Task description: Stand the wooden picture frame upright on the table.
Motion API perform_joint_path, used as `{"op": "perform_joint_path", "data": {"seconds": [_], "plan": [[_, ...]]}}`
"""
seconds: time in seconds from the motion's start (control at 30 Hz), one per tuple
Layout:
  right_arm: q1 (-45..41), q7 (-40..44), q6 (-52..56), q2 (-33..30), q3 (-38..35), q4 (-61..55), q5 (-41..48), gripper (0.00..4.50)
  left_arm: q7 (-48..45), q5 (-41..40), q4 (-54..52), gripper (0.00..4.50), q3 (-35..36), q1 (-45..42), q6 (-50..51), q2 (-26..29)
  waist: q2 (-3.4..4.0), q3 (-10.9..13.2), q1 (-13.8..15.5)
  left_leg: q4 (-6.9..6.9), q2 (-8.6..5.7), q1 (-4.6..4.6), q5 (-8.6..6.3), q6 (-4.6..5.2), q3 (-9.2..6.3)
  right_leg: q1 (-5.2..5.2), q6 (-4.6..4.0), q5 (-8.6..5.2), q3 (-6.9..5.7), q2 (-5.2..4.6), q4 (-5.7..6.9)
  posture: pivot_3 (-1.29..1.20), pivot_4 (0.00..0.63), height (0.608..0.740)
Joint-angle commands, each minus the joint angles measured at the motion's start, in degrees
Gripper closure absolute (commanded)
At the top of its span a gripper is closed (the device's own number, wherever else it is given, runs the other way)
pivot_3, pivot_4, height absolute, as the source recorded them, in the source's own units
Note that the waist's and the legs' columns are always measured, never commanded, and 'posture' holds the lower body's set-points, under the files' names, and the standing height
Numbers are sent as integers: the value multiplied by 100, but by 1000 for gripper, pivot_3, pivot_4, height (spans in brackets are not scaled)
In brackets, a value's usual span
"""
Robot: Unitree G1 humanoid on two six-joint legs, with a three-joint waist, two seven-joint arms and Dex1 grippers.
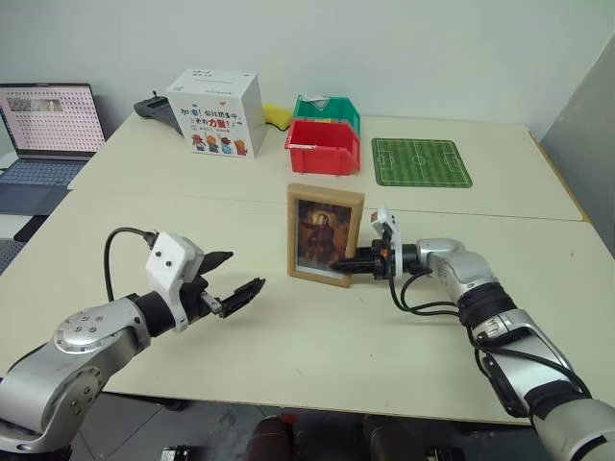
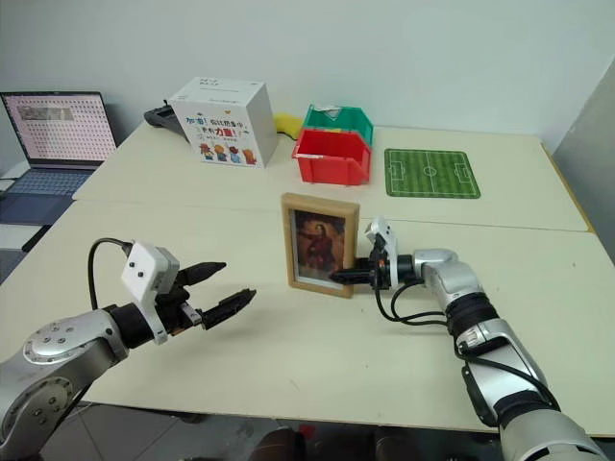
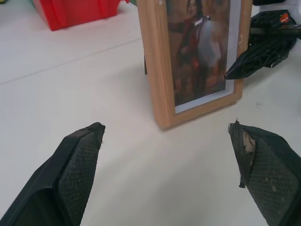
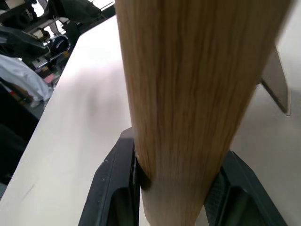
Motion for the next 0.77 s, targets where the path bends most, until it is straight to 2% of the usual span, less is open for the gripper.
{"op": "perform_joint_path", "data": {"seconds": [0.03, 0.23, 0.37, 0.57, 0.63, 0.77], "plan": [[-118, 0, -56, 131, -280, 160, -145, 2663, -238, 165, 11, 0, 27, -112, -142, -93, 0, 0, -2, 1, 0, 0, 0, 0, -1, 0, 0, 0, 0, 0, 0, 0, 150, 740], [233, -108, -242, -79, -480, -330, -398, 959, -344, 237, 234, 0, -54, -529, 20, -294, -1, -1, -1, 1, 0, 0, 0, 0, -4, 1, -1, 1, -4, 0, 3, 0, 150, 740], [873, -239, -448, -765, -633, -1193, -661, 14, -303, 311, 634, 0, -17, -868, 172, -379, -1, 0, 37, 4, 2, -11, 0, 0, -6, 3, 0, 1, -10, 0, -4, 0, 150, 740], [1992, -984, 649, -1839, -1295, -3929, -400, 14, -535, 209, 1236, 0, 266, -1305, 541, -169, 3, 2, -3, 6, 1, -27, -1, 2, -15, -3, 3, 2, -13, -4, -12, 0, 150, 740], [2286, -1416, 1329, -1950, -1574, -4924, -149, 14, -740, 189, 1429, 0, 253, -1488, 603, -107, 4, 2, -31, 5, 0, -29, -1, 1, -21, -5, 2, 2, -14, -1, -12, 0, 150, 740], [2639, -2040, 2006, -1899, -1734, -5990, -3, 14, -1078, 375, 1658, 0, -16, -1784, 606, -57, 4, 3, -57, -1, 11, -16, -1, 0, -20, -1, -1, 3, -21, 26, -5, 0, 150, 740]]}}
